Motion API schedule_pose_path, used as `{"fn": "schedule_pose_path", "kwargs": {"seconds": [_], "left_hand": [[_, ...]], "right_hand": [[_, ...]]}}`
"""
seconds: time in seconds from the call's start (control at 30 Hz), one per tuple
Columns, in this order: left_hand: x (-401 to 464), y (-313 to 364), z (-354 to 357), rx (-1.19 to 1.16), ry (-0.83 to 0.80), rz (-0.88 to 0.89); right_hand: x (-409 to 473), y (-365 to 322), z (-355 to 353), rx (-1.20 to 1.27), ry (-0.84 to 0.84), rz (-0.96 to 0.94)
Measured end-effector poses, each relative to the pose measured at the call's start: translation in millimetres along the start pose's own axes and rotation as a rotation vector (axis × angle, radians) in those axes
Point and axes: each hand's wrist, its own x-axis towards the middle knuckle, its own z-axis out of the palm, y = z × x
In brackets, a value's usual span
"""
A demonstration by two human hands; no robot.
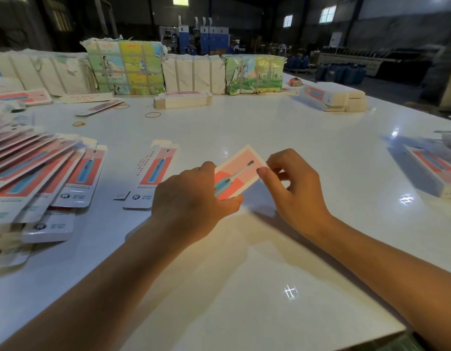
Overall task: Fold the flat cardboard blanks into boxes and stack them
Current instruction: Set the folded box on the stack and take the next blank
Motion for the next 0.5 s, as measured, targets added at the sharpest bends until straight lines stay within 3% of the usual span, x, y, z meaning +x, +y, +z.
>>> {"fn": "schedule_pose_path", "kwargs": {"seconds": [0.23, 0.4, 0.5], "left_hand": [[4.9, -15.1, -16.0, 0.057, -0.109, 0.03], [0.6, -15.5, -19.0, 0.13, -0.213, 0.112], [-1.2, -16.8, -12.6, 0.234, -0.277, 0.151]], "right_hand": [[2.4, 4.4, -4.9, -0.117, -0.159, -0.132], [2.9, 12.2, -4.1, -0.221, -0.398, -0.429], [2.4, 13.5, -4.1, -0.288, -0.438, -0.42]]}}
